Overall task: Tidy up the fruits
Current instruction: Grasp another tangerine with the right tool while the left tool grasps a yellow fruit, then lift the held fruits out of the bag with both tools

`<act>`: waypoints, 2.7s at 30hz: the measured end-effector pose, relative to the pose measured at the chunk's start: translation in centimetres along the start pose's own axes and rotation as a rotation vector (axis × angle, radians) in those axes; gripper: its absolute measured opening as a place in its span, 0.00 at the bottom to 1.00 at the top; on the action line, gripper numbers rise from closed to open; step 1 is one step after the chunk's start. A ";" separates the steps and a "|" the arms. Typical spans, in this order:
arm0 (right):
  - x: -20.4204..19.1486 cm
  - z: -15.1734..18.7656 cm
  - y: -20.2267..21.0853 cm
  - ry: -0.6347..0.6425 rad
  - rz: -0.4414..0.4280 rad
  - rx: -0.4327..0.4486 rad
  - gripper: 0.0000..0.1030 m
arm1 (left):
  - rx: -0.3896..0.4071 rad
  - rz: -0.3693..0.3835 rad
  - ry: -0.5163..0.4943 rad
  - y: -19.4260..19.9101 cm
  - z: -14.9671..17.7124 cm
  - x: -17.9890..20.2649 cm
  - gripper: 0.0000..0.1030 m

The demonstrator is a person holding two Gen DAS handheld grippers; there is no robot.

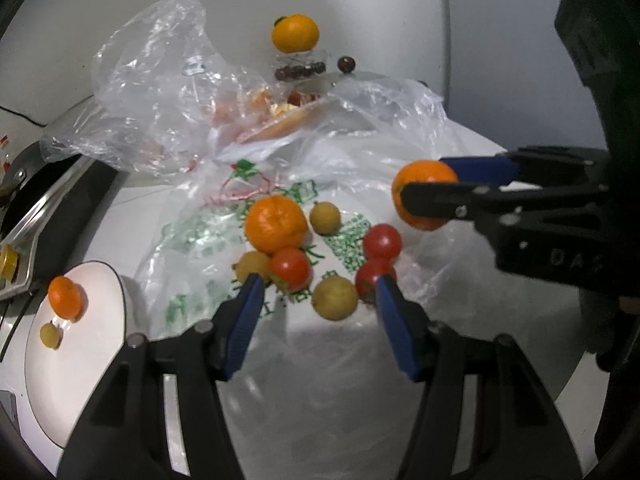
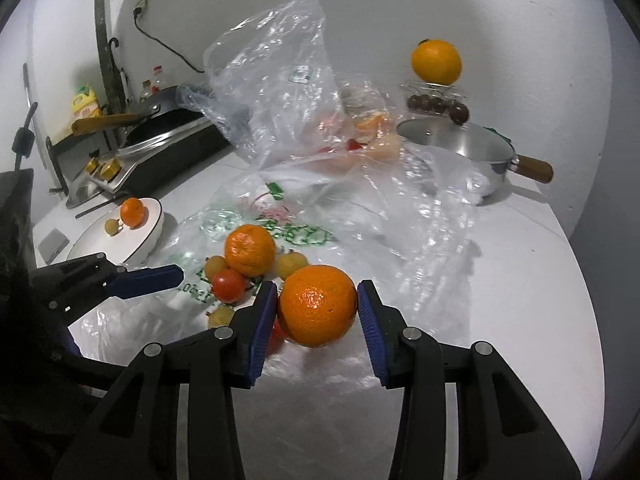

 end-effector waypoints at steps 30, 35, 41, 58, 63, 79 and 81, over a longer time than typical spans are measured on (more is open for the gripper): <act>1.0 0.7 1.7 -0.037 0.002 0.043 0.42 | -0.036 0.020 -0.112 -1.3 0.0 1.9 0.14; 1.0 0.7 1.8 -0.041 0.001 0.047 0.42 | -0.009 -0.004 -0.141 -1.4 -1.1 1.8 0.22; 1.3 0.4 1.8 -0.049 0.001 0.053 0.42 | -0.011 -0.010 -0.177 -2.5 -1.8 2.0 0.25; 1.9 0.3 1.9 -0.080 0.026 0.070 0.42 | -0.053 0.015 -0.276 -3.7 -2.3 2.4 0.28; 1.7 0.4 1.9 -0.088 0.027 0.077 0.42 | -0.071 0.051 -0.316 -3.1 -1.3 2.9 0.28; 1.1 0.0 2.3 -0.073 0.043 0.079 0.42 | -0.024 0.114 -0.280 -2.1 -0.9 2.0 0.26; 0.9 -0.2 2.3 -0.070 0.048 0.078 0.42 | -0.010 0.119 -0.257 -1.5 -1.2 1.6 0.26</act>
Point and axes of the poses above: each gripper's, at about its wrist camera, not at the fingertips, and y roughly against the way its jaws point, x to its right, z to its underside, the point moved 6 cm from there along -y, roughly the way its jaws point, and after that the axes turned 13 degrees about -z, right-handed, at the moved point
